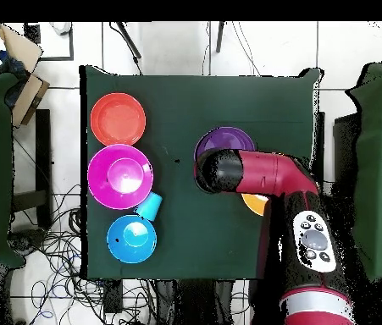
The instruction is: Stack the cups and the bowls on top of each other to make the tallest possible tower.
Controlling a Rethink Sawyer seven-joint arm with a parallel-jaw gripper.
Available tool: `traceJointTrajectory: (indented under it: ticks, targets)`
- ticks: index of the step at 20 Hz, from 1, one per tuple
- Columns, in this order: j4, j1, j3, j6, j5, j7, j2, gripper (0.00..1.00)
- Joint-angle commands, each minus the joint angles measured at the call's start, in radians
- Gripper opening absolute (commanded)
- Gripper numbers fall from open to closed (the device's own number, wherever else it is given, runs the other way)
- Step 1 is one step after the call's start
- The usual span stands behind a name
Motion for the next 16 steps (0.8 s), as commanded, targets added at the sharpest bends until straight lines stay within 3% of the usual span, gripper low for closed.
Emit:
traceJointTrajectory:
  ticks: [1,13,16]
  targets:
    - [-0.015,0.022,0.049,0.023,0.022,0.034,0.027,0.0]
    - [0.001,0.004,0.084,-0.026,0.049,0.031,0.042,0.0]
    - [-0.009,0.027,0.065,0.015,0.055,0.041,0.017,0.0]
